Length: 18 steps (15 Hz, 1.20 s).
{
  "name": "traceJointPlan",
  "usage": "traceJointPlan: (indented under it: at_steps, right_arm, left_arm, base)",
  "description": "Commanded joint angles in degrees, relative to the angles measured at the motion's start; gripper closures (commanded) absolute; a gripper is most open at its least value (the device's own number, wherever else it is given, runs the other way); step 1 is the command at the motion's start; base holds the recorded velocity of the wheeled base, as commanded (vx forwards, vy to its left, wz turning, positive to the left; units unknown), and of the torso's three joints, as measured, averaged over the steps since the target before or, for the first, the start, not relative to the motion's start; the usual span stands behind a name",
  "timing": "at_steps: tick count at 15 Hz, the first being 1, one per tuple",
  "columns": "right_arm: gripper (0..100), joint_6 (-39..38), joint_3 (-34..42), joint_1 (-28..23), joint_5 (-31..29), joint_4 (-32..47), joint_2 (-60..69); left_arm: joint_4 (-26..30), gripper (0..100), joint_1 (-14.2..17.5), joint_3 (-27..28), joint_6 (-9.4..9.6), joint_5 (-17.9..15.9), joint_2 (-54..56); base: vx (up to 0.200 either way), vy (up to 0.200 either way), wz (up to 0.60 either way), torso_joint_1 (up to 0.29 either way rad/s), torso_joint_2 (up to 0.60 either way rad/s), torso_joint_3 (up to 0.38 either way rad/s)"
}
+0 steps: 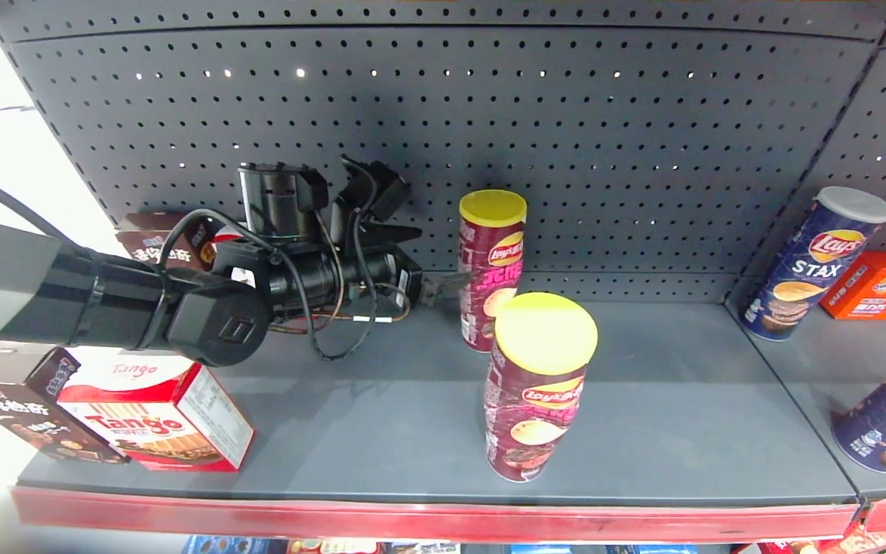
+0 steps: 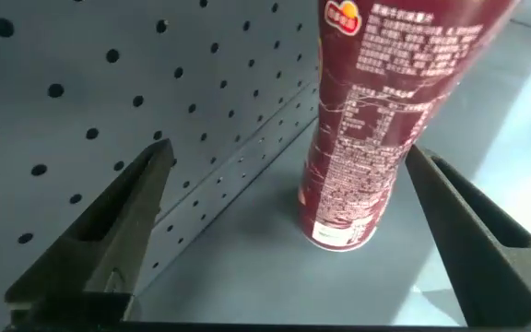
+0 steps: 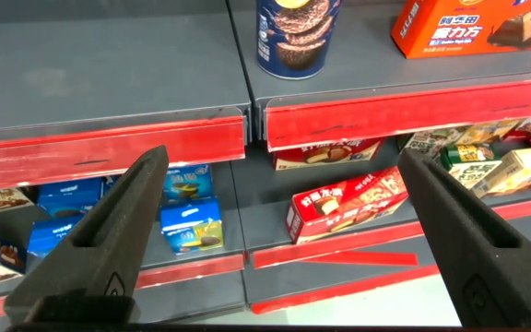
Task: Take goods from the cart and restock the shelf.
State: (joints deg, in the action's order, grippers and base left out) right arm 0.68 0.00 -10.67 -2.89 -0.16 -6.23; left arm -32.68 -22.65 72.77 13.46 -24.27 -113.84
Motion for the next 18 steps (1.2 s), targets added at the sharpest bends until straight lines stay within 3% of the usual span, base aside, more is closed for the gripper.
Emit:
traceJointPlan:
  at_steps: [1,18]
  right_arm:
    - [0,0.02,0.00,0.03,-0.01,-0.02,-0.10]
    - [0,0.02,0.00,0.03,-0.01,-0.02,-0.10]
  left_arm:
    - [-0.10,0,0.06,0.10,-0.01,0.54,-1.13]
    - [-0.45,0,0.15,0.71,-0.01,5.55,1.16]
  base:
    - [0.000,0.000,0.00,0.000,0.00,0.000]
    - [0.000,0.000,0.00,0.000,0.00,0.000]
